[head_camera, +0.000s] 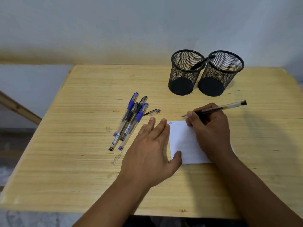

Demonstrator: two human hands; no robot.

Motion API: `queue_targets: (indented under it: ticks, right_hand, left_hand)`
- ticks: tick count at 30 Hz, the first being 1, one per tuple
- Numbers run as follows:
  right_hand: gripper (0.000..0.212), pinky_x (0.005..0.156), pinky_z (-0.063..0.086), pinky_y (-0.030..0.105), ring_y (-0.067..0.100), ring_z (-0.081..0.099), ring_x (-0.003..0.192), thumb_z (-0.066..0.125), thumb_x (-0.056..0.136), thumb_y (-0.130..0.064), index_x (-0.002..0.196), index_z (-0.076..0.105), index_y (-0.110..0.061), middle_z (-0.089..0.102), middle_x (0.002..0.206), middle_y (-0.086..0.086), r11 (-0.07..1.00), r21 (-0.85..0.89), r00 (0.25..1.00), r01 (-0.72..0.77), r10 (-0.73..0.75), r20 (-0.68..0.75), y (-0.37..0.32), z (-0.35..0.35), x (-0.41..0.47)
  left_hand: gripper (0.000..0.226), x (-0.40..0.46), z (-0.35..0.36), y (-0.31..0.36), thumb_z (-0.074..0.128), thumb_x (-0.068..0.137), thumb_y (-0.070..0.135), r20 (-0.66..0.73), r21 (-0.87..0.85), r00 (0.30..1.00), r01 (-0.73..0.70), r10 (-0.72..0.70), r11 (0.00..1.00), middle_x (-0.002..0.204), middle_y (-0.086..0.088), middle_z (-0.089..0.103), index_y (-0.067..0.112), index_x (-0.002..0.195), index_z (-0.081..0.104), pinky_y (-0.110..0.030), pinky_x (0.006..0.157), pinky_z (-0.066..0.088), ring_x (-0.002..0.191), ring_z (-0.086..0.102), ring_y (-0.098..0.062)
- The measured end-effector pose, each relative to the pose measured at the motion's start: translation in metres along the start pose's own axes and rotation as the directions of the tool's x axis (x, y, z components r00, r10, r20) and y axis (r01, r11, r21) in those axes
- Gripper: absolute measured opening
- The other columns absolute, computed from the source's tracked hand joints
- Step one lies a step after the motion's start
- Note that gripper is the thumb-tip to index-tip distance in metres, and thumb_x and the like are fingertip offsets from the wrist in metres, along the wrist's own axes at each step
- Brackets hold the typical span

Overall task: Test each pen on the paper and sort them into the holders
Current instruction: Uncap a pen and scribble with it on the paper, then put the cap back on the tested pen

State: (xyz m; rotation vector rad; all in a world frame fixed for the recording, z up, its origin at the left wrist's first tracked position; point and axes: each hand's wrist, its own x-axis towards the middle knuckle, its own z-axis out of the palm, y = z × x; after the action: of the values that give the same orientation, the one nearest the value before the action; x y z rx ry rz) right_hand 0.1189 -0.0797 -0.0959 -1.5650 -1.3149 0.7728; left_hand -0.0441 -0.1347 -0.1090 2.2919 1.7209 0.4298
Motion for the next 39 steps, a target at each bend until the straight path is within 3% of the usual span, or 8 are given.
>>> queue_targets:
  ticks: [4,11,13,16,20,28,34,39]
  right_hand:
    - [0.012,0.073,0.055,0.023,0.009,0.07,0.07,0.066,0.09,-0.019,0.092,0.068,-0.007,0.073,0.073,0.001,0.989,0.124,0.995,-0.086,0.079,0.053,-0.001,-0.007,0.006]
    - [0.008,0.059,0.045,0.001,-0.009,0.064,0.067,0.073,0.085,-0.019,0.087,0.065,-0.021,0.07,0.072,-0.01,1.0,-0.01,1.0,-0.012,0.012,0.027,-0.009,-0.025,-0.008]
    - [0.014,0.065,0.052,0.01,0.0,0.068,0.068,0.075,0.083,-0.018,0.082,0.064,-0.028,0.072,0.074,-0.009,1.0,0.012,1.0,-0.01,0.009,0.02,-0.009,-0.032,-0.015]
    - [0.015,0.073,0.06,0.033,0.008,0.071,0.069,0.076,0.082,-0.017,0.082,0.066,-0.027,0.074,0.077,-0.006,0.997,0.066,0.999,-0.028,0.026,0.028,-0.01,-0.043,-0.024]
    - [0.011,0.074,0.061,0.038,0.01,0.071,0.069,0.075,0.083,-0.012,0.09,0.067,-0.016,0.075,0.074,-0.005,0.987,0.154,0.998,-0.046,0.039,0.043,-0.01,-0.058,-0.034]
    - [0.009,0.066,0.055,0.022,0.008,0.07,0.069,0.07,0.085,-0.002,0.09,0.065,-0.007,0.074,0.075,-0.003,0.952,0.304,0.995,-0.041,0.012,0.098,-0.004,-0.079,-0.053]
    - [0.014,0.068,0.056,0.02,0.01,0.072,0.071,0.068,0.082,0.01,0.09,0.063,0.0,0.075,0.08,0.007,0.887,0.458,0.994,-0.056,0.007,0.107,-0.011,-0.081,-0.054]
    - [0.019,0.065,0.055,0.018,0.015,0.074,0.075,0.07,0.079,0.012,0.086,0.063,-0.004,0.076,0.081,0.01,0.858,0.513,0.993,-0.02,-0.045,0.114,-0.026,-0.082,-0.052]
  left_hand:
    - [0.081,0.0,0.0,0.0,0.04,0.085,0.061,-0.002,0.003,1.0,0.01,-0.01,1.0,0.162,0.006,0.02,0.019,0.153,0.027,-0.027,0.119,0.003,0.151,0.002,-0.013]
    - [0.067,-0.001,-0.009,0.004,0.048,0.092,0.055,-0.001,-0.126,0.999,0.043,-0.043,0.991,0.157,0.008,0.032,0.021,0.149,0.038,-0.021,0.115,0.01,0.149,0.013,-0.011]
    - [0.034,0.003,-0.017,0.006,0.051,0.093,0.045,-0.056,-0.229,0.994,0.076,-0.091,0.97,0.13,0.013,0.06,0.023,0.116,0.064,-0.021,0.098,0.037,0.127,0.048,-0.012]
    - [0.018,0.02,-0.025,0.0,0.054,0.086,0.027,-0.188,-0.181,0.976,0.075,-0.109,0.981,0.073,0.009,0.05,0.016,0.074,0.048,-0.025,0.062,0.032,0.075,0.05,-0.015]
    - [0.013,0.05,-0.024,-0.018,0.051,0.084,0.023,-0.206,0.064,0.974,0.108,-0.093,0.992,0.088,0.001,0.064,0.016,0.083,0.061,-0.035,0.087,0.043,0.095,0.056,-0.026]
    - [0.029,0.063,-0.035,-0.018,0.044,0.094,0.035,-0.145,0.326,0.986,0.126,-0.082,0.937,0.102,0.008,0.067,0.035,0.105,0.071,-0.034,0.076,0.031,0.107,0.052,-0.03]
    - [0.028,0.054,-0.046,0.0,0.055,0.098,0.027,-0.235,-0.155,0.963,0.095,-0.13,0.983,0.096,0.015,0.069,0.037,0.123,0.062,-0.033,0.08,0.046,0.086,0.058,-0.015]
    - [0.03,0.038,-0.057,0.033,0.06,0.096,0.021,-0.189,-0.62,0.946,0.093,-0.263,0.779,0.088,0.011,0.07,0.037,0.12,0.067,-0.005,0.07,0.04,0.084,0.06,0.0]
